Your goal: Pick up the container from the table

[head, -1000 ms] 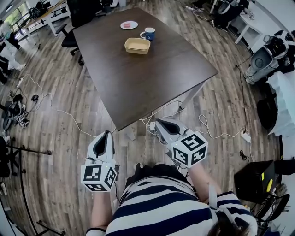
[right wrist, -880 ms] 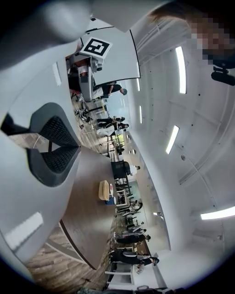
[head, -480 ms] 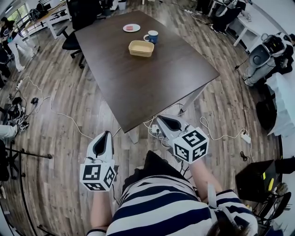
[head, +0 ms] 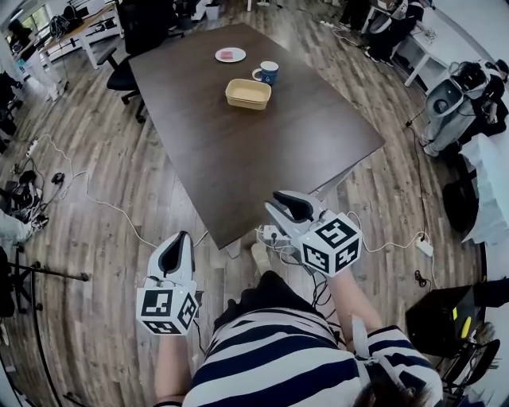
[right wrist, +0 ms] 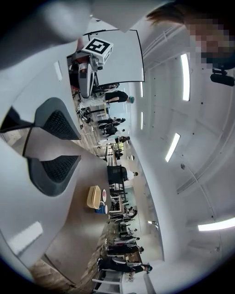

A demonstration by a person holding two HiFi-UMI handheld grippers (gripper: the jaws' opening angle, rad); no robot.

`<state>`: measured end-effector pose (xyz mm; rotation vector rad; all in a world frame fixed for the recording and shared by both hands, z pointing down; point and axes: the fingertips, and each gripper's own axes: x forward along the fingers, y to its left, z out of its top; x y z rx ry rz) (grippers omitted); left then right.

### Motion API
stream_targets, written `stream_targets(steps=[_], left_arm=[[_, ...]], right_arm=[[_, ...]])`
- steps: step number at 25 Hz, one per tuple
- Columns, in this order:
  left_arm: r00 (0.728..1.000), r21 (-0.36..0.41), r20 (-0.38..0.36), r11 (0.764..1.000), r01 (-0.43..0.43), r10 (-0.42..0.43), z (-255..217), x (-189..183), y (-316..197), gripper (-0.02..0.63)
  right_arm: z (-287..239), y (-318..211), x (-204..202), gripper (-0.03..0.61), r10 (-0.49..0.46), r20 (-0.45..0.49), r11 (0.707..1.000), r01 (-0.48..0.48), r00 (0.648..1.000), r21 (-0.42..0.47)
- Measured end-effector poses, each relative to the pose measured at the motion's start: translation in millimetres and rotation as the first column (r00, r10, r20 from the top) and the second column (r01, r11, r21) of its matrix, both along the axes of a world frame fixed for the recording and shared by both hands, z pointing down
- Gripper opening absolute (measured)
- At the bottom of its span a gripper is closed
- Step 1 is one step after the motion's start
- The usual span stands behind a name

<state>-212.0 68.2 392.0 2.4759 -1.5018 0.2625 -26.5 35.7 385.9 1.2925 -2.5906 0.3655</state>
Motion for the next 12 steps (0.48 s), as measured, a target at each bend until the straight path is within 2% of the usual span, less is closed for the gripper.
stream_targets(steps=[5, 12], left_arm=[[1.0, -0.007, 0.008, 1.0, 0.012, -0.012, 1.8, 5.7, -45.7, 0.0], [0.999, -0.024, 0.028, 0.999, 0.03, -0.029, 4.0, 32.3, -116.6, 0.0]], right_arm=[[-3.5, -49.9, 6.1, 0.109, -0.025, -0.01, 0.999, 0.025, 1.0, 0.019], [-3.5, -127.1, 27.9, 0.135, -0.097, -0.067, 0.994, 0.1, 0.993, 0.034]])
